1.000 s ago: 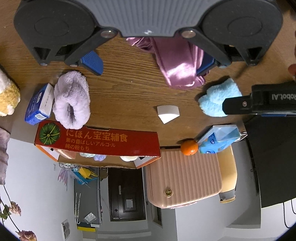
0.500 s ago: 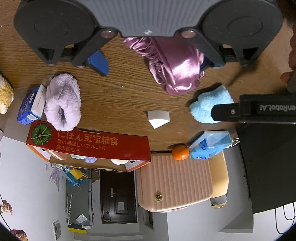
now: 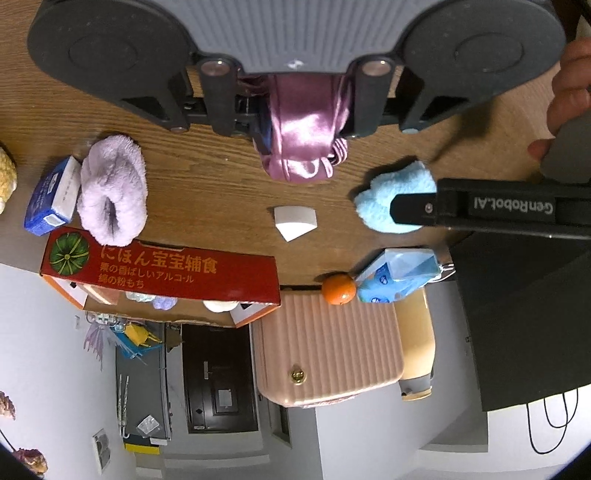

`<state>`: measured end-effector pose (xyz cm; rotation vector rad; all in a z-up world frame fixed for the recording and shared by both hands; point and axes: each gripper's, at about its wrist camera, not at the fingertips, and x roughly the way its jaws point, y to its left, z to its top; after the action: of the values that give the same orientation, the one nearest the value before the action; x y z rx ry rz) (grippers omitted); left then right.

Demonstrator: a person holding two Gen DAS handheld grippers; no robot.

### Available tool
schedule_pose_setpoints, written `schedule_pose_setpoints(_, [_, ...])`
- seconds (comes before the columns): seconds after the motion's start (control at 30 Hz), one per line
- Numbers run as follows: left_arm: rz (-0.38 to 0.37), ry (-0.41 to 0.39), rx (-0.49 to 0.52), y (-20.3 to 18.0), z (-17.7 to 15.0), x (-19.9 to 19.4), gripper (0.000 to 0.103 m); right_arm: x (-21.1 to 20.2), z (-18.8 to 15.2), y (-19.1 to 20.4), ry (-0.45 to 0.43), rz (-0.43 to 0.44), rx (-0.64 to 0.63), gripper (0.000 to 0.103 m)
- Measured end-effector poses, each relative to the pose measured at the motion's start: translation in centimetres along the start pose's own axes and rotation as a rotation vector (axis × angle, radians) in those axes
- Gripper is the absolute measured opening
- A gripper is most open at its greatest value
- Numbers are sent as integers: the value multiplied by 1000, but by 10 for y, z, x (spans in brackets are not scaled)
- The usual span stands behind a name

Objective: Organize soft objects
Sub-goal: 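Approach the light-blue plush with the left tool while the right tool approaches the pink satin scrunchie, then close the right tool on the pink scrunchie while the left closes on the blue plush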

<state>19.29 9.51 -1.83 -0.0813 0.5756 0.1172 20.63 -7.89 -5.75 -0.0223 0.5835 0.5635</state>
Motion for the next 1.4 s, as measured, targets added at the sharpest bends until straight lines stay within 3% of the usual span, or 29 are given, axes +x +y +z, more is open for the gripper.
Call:
schedule_pose_setpoints(0.93, [55,15,-69,20,5,22,103,-38,12,-44,-187,-116,86,22])
schedule_pose_setpoints(1.4, [96,1,38,10,5,49,103,-53,12,-74,-236,-176,133,22])
